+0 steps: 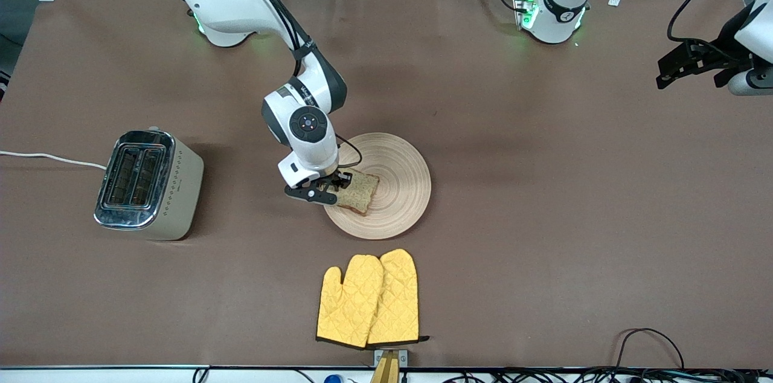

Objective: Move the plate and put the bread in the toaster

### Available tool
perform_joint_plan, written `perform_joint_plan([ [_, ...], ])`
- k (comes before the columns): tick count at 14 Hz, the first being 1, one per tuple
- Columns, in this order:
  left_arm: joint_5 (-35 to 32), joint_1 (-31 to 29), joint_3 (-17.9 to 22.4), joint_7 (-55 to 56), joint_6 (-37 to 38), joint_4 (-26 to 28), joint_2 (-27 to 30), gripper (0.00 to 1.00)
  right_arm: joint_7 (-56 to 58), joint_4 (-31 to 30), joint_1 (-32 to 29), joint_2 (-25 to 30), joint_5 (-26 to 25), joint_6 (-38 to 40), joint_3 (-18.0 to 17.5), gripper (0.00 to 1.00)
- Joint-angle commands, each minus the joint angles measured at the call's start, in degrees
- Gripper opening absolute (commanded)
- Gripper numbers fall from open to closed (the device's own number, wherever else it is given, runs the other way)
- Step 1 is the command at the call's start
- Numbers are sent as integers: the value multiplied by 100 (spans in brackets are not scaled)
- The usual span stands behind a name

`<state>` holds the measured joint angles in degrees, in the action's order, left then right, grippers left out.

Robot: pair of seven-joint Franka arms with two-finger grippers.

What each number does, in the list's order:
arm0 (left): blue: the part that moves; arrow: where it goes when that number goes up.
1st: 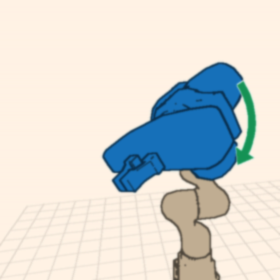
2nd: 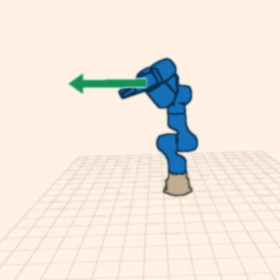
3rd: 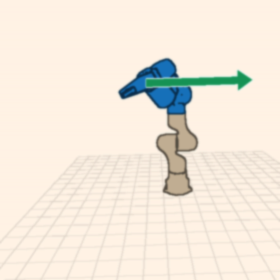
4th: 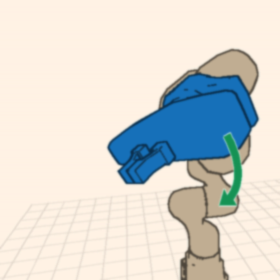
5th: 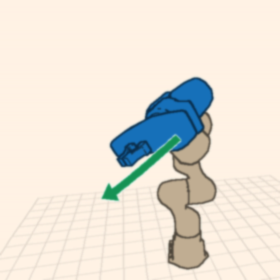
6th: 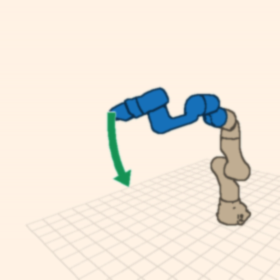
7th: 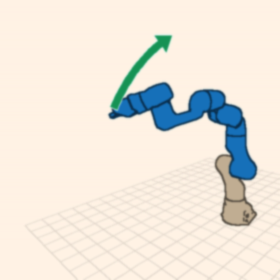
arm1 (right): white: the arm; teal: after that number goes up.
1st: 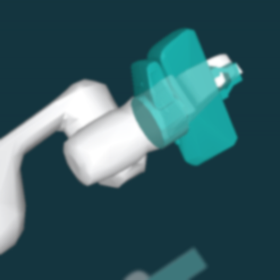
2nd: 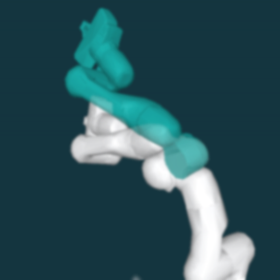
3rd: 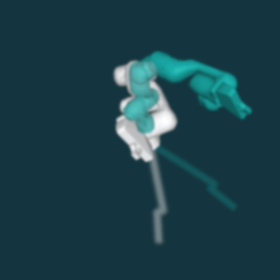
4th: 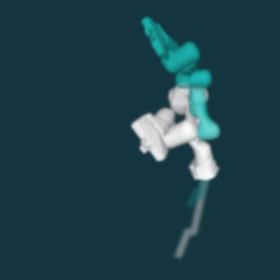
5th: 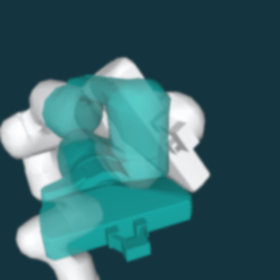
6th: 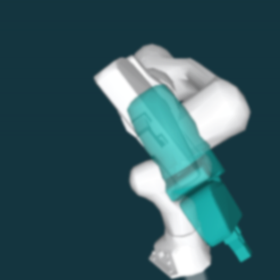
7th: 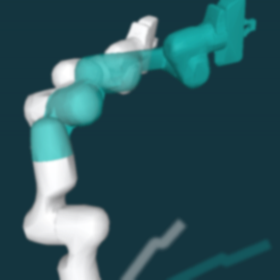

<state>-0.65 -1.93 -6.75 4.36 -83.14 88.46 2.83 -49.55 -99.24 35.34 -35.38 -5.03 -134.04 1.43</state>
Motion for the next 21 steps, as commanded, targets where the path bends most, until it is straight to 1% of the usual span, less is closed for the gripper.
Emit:
perform_joint_plan([
  [1,83,9,34,-49,-105,31,24,100,-126,115,60,-39,-147,79,42,43],
  [6,83,9,34,-49,-149,31,24,100,-117,194,60,-39,-244,229,42,36],
  [8,83,9,34,-75,-149,31,24,100,-117,194,60,-39,-270,221,42,32],
  [9,83,0,34,-75,-149,39,16,100,-117,194,60,-39,-314,220,42,28],
  [13,83,9,34,-75,-149,39,16,100,-90,194,60,-39,-341,220,33,3],
  [14,83,9,34,-75,-149,39,16,100,-90,194,60,-39,-341,220,33,1],
  [18,83,9,34,-75,-149,31,16,100,-47,212,60,-13,-341,264,42,0],
  [19,83,9,34,-75,-149,31,16,100,-38,299,52,31,-341,430,42,0],
  [21,83,17,34,-14,-141,39,24,100,-38,650,43,84,-323,1026,16,0],
])
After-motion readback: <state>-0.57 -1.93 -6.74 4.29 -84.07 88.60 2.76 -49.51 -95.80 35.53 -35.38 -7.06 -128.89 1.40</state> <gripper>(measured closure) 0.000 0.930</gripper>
